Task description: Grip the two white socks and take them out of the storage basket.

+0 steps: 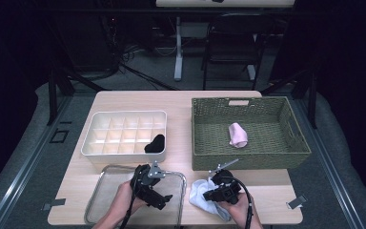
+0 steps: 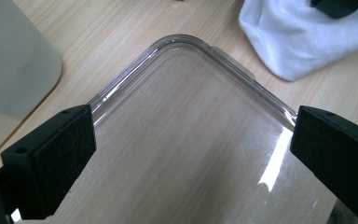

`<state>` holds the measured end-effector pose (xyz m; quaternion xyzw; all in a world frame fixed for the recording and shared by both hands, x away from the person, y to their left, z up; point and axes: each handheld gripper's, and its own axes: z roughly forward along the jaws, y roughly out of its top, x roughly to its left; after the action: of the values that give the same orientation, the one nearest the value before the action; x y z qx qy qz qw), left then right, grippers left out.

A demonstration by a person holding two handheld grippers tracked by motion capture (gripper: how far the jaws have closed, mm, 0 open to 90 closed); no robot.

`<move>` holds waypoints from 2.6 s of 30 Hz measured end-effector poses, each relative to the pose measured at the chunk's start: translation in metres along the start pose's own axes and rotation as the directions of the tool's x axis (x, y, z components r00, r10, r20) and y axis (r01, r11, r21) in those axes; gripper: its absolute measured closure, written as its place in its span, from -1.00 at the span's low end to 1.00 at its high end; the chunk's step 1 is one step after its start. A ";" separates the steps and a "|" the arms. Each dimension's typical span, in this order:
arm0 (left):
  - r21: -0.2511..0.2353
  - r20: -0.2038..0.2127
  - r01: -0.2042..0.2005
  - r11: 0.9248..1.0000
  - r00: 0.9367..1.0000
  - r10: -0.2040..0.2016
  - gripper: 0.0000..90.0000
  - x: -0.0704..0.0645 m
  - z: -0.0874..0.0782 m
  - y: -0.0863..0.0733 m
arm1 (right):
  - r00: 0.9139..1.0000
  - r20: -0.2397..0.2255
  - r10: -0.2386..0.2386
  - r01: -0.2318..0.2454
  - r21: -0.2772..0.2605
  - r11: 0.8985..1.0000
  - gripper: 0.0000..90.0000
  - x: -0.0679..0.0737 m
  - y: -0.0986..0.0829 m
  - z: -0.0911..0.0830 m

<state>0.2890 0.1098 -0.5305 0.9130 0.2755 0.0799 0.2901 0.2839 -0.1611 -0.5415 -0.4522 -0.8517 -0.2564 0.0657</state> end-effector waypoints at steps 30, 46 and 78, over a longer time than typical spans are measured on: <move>-0.017 0.096 0.018 1.000 0.995 -0.016 -0.40 -0.052 0.033 0.049 | 0.979 0.197 0.046 -0.033 -0.068 0.997 0.27 -0.038 -0.010 -0.021; 0.096 0.086 -0.031 0.995 0.996 0.022 0.48 -0.071 0.073 0.055 | 0.974 0.206 0.091 -0.076 -0.083 0.994 0.64 -0.031 -0.017 -0.016; -0.046 0.029 -0.075 0.996 0.997 0.076 0.92 -0.047 0.047 0.050 | 0.898 0.328 0.293 -0.220 -0.241 0.945 0.63 -0.049 -0.043 -0.044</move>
<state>0.2865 0.0273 -0.5399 0.9172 0.2345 0.0829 0.3113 0.2730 -0.2389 -0.5364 -0.6044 -0.7520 -0.2418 -0.1031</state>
